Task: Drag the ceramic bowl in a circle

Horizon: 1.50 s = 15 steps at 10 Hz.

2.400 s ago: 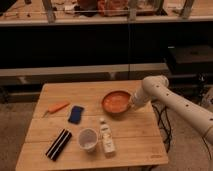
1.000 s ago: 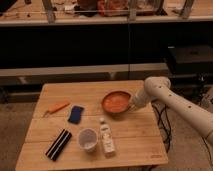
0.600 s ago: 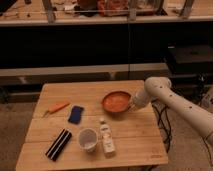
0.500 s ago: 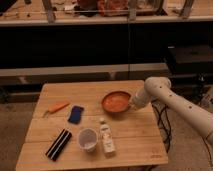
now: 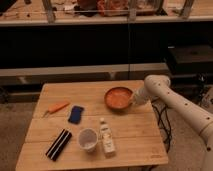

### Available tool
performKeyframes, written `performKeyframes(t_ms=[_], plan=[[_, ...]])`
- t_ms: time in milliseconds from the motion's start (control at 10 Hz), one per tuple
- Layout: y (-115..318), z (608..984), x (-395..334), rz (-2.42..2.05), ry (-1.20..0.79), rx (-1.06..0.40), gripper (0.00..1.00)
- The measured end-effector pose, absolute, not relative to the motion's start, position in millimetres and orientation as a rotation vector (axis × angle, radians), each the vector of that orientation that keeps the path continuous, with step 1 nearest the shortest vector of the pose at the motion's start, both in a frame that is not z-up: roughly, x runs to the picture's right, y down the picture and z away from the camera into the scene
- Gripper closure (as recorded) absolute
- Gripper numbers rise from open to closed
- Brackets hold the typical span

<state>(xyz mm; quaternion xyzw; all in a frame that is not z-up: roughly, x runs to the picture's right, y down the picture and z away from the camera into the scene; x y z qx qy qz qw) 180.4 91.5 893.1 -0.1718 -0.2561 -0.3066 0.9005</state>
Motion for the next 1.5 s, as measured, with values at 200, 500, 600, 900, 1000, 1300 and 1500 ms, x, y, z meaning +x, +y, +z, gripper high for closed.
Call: performKeyframes(t_ms=[200,500,600,900,1000,1300,1500], plan=[[86.7,897.4,195.8,-0.609,-0.507,-0.357,1.00],[102.8,897.9,241.7,-0.513,-0.464,-0.387,1.00],[115.6,895.5,254.4,-0.484,-0.453,-0.404,1.00],[154.5,876.7,276.1,-0.441,-0.448,-0.428,1.00],[168.2,864.1,279.6,-0.442,-0.473,-0.430,1.00],[183.7,828.4,263.7,-0.560,-0.550,-0.424,1.00],[193.5,819.5,232.7,-0.687,-0.589,-0.436,1.00]])
